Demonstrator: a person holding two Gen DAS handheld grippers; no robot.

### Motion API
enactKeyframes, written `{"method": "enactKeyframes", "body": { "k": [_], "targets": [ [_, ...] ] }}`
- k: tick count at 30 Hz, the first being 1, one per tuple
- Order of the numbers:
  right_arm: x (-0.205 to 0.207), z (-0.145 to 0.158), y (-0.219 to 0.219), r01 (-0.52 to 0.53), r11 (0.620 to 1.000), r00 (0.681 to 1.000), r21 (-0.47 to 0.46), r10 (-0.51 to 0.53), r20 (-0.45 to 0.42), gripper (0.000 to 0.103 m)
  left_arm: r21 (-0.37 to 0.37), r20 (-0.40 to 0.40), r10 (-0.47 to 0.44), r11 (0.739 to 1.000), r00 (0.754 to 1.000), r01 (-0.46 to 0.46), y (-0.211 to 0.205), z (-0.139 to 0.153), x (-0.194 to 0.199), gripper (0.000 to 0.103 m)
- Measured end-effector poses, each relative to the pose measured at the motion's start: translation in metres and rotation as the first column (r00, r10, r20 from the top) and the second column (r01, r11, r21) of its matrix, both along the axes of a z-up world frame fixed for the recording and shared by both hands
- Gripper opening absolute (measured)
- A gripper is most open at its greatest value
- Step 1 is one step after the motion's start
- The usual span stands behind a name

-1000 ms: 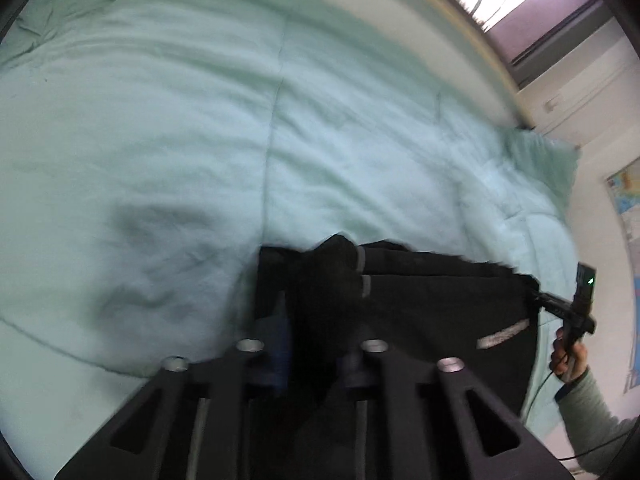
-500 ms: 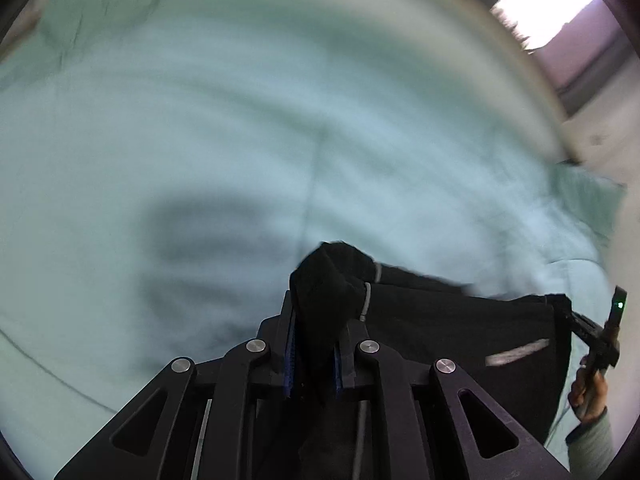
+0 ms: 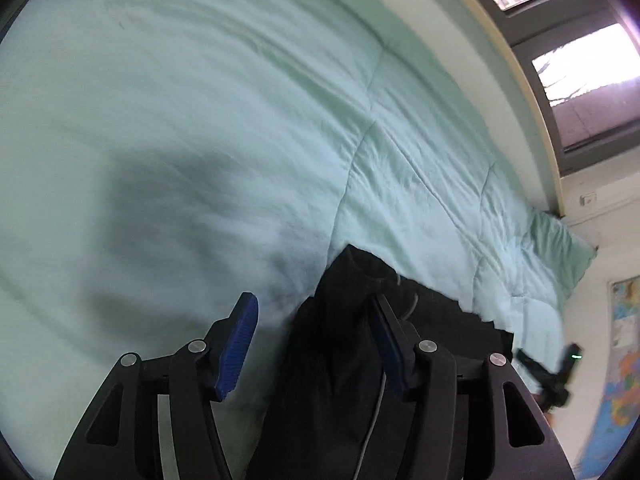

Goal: Fold large clothes

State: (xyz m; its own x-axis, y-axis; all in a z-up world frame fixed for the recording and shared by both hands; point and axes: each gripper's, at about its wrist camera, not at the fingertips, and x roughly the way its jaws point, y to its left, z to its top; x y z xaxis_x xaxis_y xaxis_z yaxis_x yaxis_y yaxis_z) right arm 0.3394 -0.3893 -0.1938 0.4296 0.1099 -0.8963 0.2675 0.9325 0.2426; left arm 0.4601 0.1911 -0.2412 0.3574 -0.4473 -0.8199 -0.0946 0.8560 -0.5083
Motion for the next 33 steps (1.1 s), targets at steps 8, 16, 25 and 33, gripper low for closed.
{"method": "enactKeyframes", "body": {
  "k": [8,16,25,33],
  "targets": [
    [-0.088,0.060,0.099,-0.138,0.990,0.986,-0.028,0.140,0.086,0.060,0.170,0.160,-0.182,0.973,0.970,0.155,-0.060,0.073,-0.115,0.059],
    [-0.100,0.014,0.206,-0.268,0.963,0.963,-0.003,0.268,0.024,0.070,0.221,0.146,-0.366,0.918,0.919,0.330,-0.167,0.047,-0.187,0.059],
    [-0.076,-0.055,0.226,-0.268,0.959,0.956,-0.095,0.252,-0.151,0.077,0.212,0.044,-0.310,0.932,0.950,0.294,-0.170,-0.023,-0.174,0.059],
    [-0.049,0.019,0.218,-0.236,0.963,0.969,-0.133,0.243,0.040,0.077,0.164,0.154,-0.293,0.949,0.944,0.268,-0.167,0.045,-0.143,0.060]
  ]
}}
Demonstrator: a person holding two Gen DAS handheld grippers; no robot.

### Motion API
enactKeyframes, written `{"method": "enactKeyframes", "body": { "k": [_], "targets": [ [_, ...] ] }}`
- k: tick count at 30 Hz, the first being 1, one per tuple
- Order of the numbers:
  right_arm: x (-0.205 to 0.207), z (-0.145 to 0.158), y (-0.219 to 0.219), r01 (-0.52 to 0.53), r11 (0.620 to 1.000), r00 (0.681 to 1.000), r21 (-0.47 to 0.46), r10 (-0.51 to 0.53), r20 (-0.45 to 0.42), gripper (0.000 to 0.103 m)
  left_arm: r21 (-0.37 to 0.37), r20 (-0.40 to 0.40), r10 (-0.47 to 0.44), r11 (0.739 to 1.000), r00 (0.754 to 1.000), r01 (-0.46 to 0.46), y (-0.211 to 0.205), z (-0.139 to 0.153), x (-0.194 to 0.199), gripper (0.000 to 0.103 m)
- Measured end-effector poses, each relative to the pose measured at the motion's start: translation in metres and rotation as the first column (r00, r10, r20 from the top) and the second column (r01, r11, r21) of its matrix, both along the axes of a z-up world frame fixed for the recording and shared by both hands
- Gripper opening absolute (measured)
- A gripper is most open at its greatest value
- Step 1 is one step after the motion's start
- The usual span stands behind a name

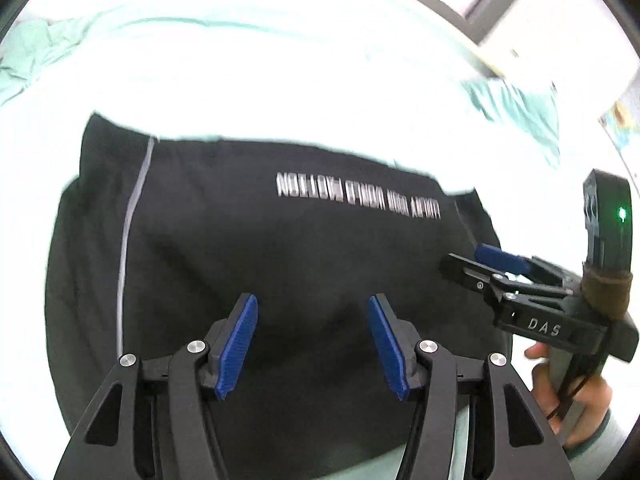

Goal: Fold large clothes

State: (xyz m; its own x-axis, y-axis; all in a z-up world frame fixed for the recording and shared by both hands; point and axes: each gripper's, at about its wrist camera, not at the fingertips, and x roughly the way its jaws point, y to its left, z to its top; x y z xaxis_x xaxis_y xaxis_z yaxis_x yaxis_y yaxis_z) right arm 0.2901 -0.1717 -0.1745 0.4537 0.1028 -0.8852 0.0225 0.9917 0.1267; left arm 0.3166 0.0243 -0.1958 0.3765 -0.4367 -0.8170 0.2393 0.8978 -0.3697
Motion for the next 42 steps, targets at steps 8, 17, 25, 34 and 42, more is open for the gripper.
{"method": "enactKeyframes", "body": {
  "k": [8,17,25,34,42],
  "targets": [
    [0.059,-0.081,-0.018,0.084,0.995,0.983,0.059,-0.073,-0.169,0.083,0.020,-0.131,0.072,0.997,0.989,-0.070,0.009,-0.068,0.073,0.060],
    [0.025,-0.043,-0.035,0.060,0.990,0.993,0.126,-0.047,-0.104,0.082,0.047,-0.064,0.027,0.999,0.998,-0.024,0.017,-0.026,0.038,0.060],
    [-0.036,-0.065,-0.016,0.023,0.997,0.981,0.074,-0.008,-0.194,0.083,0.021,-0.157,0.023,1.000,0.987,-0.019,0.041,-0.046,-0.035,0.060],
    [-0.039,-0.051,-0.029,0.082,0.986,0.983,0.146,-0.056,-0.173,0.084,0.039,-0.104,0.082,0.996,0.991,-0.078,0.070,-0.024,-0.047,0.061],
    [-0.083,-0.016,-0.081,0.157,0.976,0.986,0.151,-0.145,-0.085,0.084,0.012,-0.130,0.227,0.974,0.965,-0.227,0.146,0.001,-0.064,0.061]
  ]
}}
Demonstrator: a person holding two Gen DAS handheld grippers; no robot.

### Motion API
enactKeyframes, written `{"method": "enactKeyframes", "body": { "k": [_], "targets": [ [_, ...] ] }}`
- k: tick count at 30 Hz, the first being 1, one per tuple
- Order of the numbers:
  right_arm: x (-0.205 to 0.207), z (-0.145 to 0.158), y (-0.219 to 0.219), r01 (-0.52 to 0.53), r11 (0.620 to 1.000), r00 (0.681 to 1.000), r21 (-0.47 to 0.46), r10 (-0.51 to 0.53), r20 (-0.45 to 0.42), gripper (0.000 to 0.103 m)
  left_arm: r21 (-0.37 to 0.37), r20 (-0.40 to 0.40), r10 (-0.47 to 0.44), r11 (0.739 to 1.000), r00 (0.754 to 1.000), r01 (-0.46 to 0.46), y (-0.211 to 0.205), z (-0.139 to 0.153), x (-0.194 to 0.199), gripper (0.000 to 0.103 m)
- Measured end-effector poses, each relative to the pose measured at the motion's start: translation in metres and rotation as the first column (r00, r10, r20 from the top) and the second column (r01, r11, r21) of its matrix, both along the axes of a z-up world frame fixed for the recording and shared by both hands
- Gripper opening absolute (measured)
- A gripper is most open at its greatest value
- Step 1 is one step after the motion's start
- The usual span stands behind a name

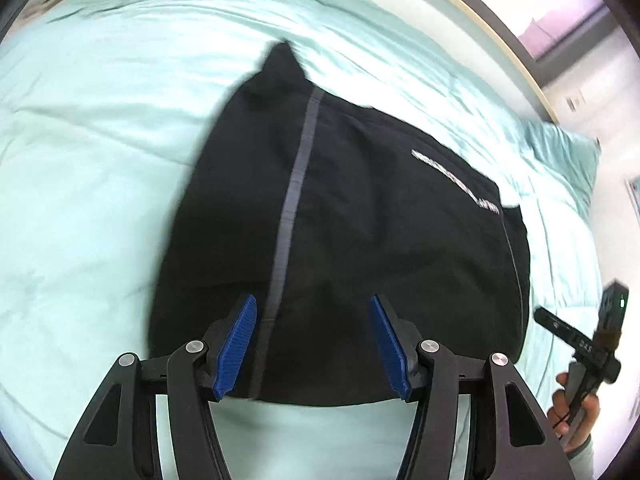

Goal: Fold large clothes

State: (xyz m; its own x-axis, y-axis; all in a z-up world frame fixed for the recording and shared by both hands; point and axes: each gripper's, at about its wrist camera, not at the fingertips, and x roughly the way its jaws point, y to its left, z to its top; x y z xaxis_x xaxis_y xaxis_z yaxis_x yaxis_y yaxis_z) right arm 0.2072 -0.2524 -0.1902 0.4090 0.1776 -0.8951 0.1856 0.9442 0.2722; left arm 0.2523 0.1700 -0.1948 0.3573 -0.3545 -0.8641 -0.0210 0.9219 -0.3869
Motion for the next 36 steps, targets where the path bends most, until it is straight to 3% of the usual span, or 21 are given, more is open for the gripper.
{"method": "enactKeyframes", "body": {
  "k": [5,10,15,19,23,25,28,31,36],
  "targets": [
    [-0.019,0.005,-0.051,0.117,0.993,0.993,0.000,-0.117,0.014,0.084,-0.004,0.017,0.078,0.997,0.997,-0.078,0.028,0.008,0.001,0.061],
    [-0.018,0.004,-0.080,0.169,0.986,0.986,-0.003,-0.169,0.019,0.084,0.015,0.029,0.075,0.997,0.997,-0.075,0.037,0.009,0.013,0.061],
    [0.000,-0.016,-0.089,0.151,0.988,0.988,-0.015,-0.151,-0.004,0.084,-0.063,-0.026,0.066,0.996,0.997,-0.068,0.034,-0.015,0.045,0.061],
    [0.021,-0.047,-0.096,0.165,0.985,0.986,0.047,-0.163,-0.041,0.084,-0.140,-0.086,0.101,0.984,0.991,-0.112,0.042,-0.040,0.073,0.061],
    [0.033,-0.068,-0.098,0.163,0.986,0.985,0.041,-0.160,-0.069,0.085,-0.103,-0.111,0.067,0.992,0.992,-0.079,0.036,-0.060,0.098,0.066],
    [0.039,-0.077,-0.100,0.146,0.987,0.987,0.071,-0.140,-0.084,0.090,-0.089,-0.140,0.079,0.992,0.987,-0.092,0.036,-0.072,0.106,0.069],
    [0.047,-0.088,-0.100,0.117,0.988,0.989,0.105,-0.106,-0.104,0.093,-0.178,-0.192,0.065,0.979,0.979,-0.099,0.038,-0.095,0.115,0.074],
    [0.057,-0.097,-0.095,0.056,0.989,0.993,0.135,-0.041,-0.107,0.095,-0.283,-0.194,0.020,0.956,0.981,-0.076,0.035,-0.106,0.119,0.074],
    [0.072,-0.118,-0.102,0.046,0.968,0.993,0.248,-0.018,-0.113,0.100,-0.370,-0.211,0.006,0.925,0.977,-0.085,0.035,-0.122,0.125,0.079]
  ]
}}
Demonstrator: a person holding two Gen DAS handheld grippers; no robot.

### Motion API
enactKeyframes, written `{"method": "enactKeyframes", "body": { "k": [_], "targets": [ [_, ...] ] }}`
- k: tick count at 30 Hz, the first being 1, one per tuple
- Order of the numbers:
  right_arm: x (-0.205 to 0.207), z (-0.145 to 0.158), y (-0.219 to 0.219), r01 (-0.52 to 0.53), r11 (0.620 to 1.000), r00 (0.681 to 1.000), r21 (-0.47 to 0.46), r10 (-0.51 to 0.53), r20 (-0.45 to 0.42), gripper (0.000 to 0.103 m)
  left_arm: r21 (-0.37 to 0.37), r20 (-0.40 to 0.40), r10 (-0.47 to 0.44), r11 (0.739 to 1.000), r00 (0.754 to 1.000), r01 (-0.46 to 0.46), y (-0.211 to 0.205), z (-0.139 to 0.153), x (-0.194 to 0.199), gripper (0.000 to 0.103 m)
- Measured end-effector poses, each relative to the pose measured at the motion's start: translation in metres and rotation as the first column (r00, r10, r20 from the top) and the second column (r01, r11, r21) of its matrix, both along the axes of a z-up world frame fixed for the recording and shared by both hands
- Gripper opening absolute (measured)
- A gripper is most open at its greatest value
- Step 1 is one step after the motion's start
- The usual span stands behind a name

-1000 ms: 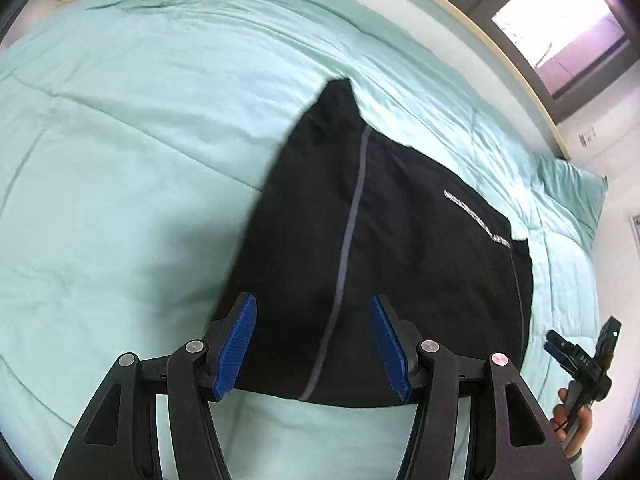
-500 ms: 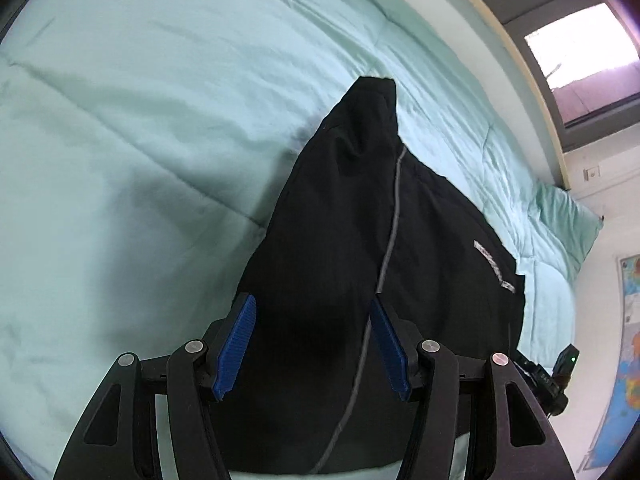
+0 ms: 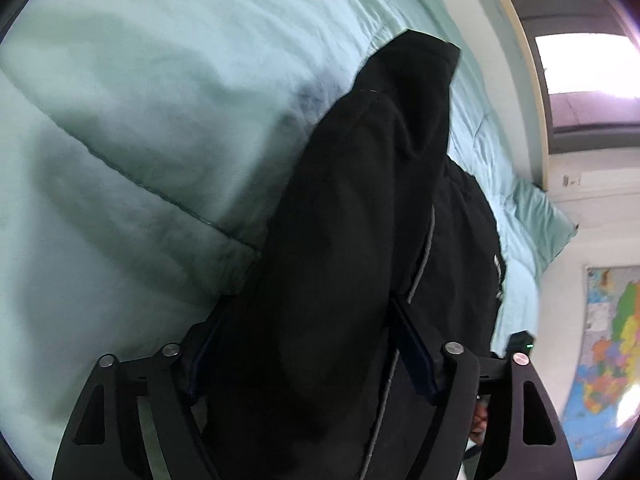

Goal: Fold large clothes

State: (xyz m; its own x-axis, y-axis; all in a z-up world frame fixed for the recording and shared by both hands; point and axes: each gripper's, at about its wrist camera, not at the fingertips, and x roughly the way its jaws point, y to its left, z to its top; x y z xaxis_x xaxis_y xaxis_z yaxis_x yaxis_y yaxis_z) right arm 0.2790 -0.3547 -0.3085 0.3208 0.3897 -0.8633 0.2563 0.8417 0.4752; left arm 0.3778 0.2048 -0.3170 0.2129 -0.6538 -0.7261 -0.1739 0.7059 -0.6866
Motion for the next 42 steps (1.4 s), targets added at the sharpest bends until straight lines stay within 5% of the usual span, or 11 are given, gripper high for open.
{"method": "enactKeyframes", "body": {
  "k": [5,7,9,13,17,19,20,23,26,35,42],
  "targets": [
    [0.004,-0.016,-0.012,0.033,0.991,0.999,0.129,-0.033,0.000,0.095,-0.044,0.012,-0.001,0.999,1.000,0.002,-0.001,-0.005,0.000,0.079],
    [0.004,-0.015,-0.012,0.027,0.990,1.000,0.140,-0.029,0.011,0.088,-0.093,0.051,-0.013,0.995,0.999,0.017,-0.002,0.002,-0.002,0.046],
    [0.001,-0.007,-0.012,0.006,0.992,1.000,0.125,-0.009,0.029,0.075,-0.070,0.106,-0.035,0.997,0.994,0.042,-0.006,0.019,-0.008,0.035],
    [-0.005,0.003,-0.008,-0.046,0.995,0.998,0.093,0.042,0.044,0.071,-0.030,0.118,-0.074,0.997,0.990,0.078,-0.014,0.028,-0.010,0.035],
    [0.007,-0.014,-0.011,-0.029,0.987,1.000,0.161,0.029,-0.001,0.082,-0.073,0.049,-0.056,0.996,0.997,0.060,-0.018,0.004,0.009,0.057],
    [0.009,-0.015,-0.020,0.002,0.982,1.000,0.187,0.000,-0.012,0.082,-0.062,0.062,-0.045,0.997,0.997,0.048,-0.023,0.002,0.009,0.056],
    [0.010,-0.014,-0.022,0.009,0.983,1.000,0.182,-0.007,-0.009,0.074,-0.043,0.083,-0.045,0.998,0.996,0.048,-0.026,0.006,0.007,0.043],
    [0.001,0.011,-0.013,-0.029,0.995,0.999,0.100,0.024,0.049,0.044,0.023,0.179,-0.055,0.998,0.982,0.051,-0.033,0.038,-0.013,0.026],
    [-0.015,0.044,-0.008,-0.039,0.996,0.993,0.077,0.030,0.111,0.035,-0.017,0.240,-0.042,0.999,0.970,0.048,-0.033,0.069,-0.034,0.022],
    [-0.106,0.160,0.035,-0.083,0.995,0.955,-0.053,0.095,0.280,0.028,-0.055,0.426,-0.075,0.993,0.902,0.108,-0.039,0.189,-0.141,0.022],
    [-0.205,0.199,0.042,-0.087,0.994,0.959,-0.073,0.103,0.265,0.028,-0.060,0.418,-0.084,0.991,0.905,0.119,-0.017,0.208,-0.237,0.022]
  ]
}}
